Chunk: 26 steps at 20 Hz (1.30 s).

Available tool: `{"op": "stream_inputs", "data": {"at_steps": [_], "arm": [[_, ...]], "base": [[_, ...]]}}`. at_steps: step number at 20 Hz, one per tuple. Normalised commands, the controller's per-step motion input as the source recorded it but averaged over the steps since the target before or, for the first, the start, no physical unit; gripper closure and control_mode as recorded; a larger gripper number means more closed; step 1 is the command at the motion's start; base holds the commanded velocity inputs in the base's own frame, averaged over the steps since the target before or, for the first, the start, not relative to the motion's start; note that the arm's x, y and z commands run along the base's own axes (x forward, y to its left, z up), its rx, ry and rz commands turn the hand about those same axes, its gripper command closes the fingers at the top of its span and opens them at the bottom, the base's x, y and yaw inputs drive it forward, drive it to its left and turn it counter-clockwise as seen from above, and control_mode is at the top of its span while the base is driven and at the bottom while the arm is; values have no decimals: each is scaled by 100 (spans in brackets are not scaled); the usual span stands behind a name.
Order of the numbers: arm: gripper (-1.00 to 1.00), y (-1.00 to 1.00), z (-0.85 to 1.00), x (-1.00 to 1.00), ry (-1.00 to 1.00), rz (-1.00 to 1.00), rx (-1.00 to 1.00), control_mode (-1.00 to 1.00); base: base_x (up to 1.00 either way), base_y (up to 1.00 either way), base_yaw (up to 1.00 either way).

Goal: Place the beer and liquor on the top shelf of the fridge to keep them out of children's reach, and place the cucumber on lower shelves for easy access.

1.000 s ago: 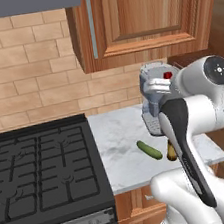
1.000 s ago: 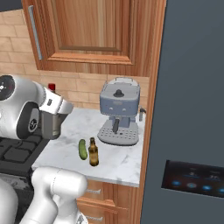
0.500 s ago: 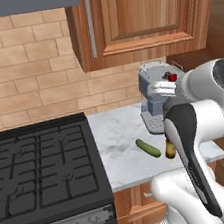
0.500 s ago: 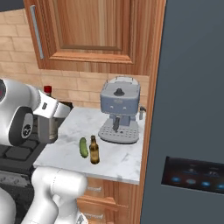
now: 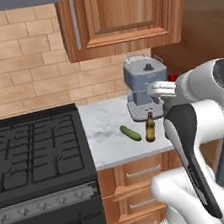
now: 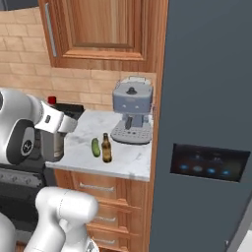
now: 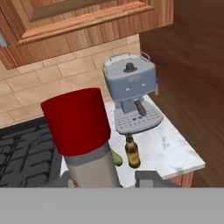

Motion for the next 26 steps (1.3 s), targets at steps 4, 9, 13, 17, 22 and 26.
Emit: {"op": "stream_inputs", "data": {"at_steps": [4, 9, 13, 17, 22, 26], "arm": [[100, 0, 0, 0, 0, 0, 0, 100], [100, 0, 0, 0, 0, 0, 0, 100], [100, 0, 0, 0, 0, 0, 0, 100], [100, 0, 0, 0, 0, 0, 0, 100], [100, 0, 0, 0, 0, 0, 0, 100], [100, 0, 0, 0, 0, 0, 0, 100]], "base": [[-17, -70, -2], [-53, -61, -1], [-79, -36, 0], [-36, -48, -2], [0, -58, -9], [0, -63, -12]]}}
